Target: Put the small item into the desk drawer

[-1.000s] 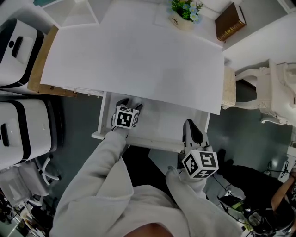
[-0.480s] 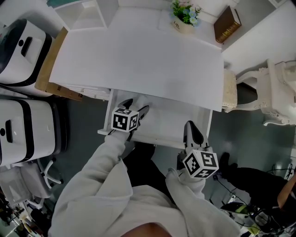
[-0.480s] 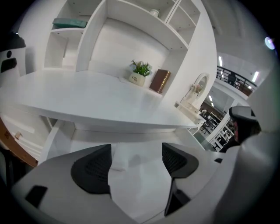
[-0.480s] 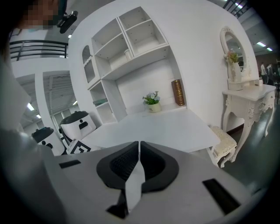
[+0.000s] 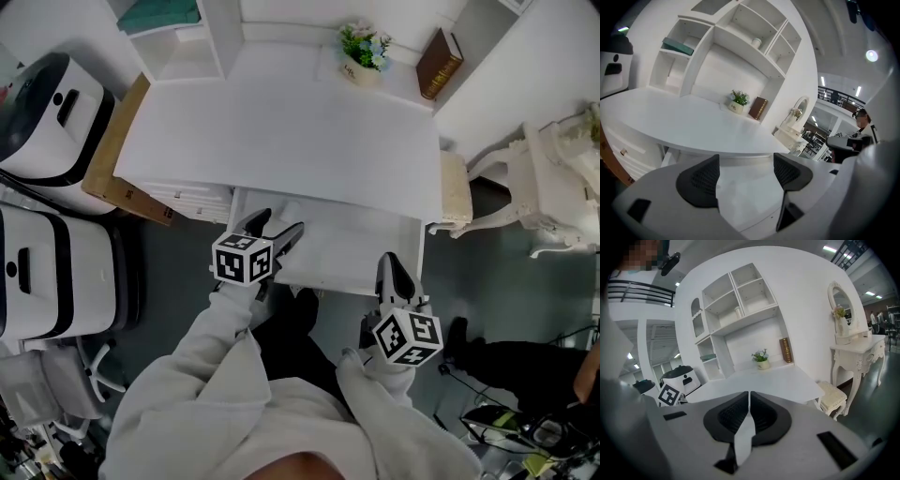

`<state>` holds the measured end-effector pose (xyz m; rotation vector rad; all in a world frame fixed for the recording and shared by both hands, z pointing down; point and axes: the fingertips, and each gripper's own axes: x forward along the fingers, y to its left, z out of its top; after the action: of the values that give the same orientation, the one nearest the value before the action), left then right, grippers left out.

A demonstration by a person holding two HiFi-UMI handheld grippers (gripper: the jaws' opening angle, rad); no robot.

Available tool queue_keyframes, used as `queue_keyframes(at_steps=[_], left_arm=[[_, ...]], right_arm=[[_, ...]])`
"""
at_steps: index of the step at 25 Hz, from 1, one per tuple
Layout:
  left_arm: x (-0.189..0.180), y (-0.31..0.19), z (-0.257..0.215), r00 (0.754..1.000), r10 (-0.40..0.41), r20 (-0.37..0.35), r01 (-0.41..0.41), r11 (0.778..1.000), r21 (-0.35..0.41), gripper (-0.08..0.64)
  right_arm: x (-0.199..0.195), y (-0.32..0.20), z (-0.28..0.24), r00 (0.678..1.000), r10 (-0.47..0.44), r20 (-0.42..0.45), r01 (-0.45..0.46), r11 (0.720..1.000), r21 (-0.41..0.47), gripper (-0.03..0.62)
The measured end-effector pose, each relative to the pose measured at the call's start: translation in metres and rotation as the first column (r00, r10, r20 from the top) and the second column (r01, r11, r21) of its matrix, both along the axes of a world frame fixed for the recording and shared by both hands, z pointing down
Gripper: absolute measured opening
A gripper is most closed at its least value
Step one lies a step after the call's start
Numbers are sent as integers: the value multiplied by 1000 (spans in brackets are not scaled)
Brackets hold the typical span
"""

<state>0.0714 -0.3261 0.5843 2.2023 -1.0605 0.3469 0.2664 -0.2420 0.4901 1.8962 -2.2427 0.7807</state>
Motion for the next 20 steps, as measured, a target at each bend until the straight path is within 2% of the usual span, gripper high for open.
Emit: queue_keyframes(at_steps=[9, 13, 17, 20], left_arm=[[-22, 18, -62, 1000, -26, -16, 28, 988, 152, 359], [-30, 31, -92, 1000, -4, -26, 10, 976, 216, 359], [-41, 48, -124, 1000, 7, -21, 0, 956, 295, 359], [-50, 61, -145, 1000, 11, -7, -7, 930, 368, 358]], right_arm=[[-11, 14, -20, 1000, 26, -12, -25, 997, 72, 37], [-20, 21, -30, 1000, 23, -6, -22, 994, 105, 37], [-26, 30, -42, 1000, 27, -10, -25, 990, 139, 37], [-31, 41, -50, 999, 33, -25, -29, 986, 164, 37]])
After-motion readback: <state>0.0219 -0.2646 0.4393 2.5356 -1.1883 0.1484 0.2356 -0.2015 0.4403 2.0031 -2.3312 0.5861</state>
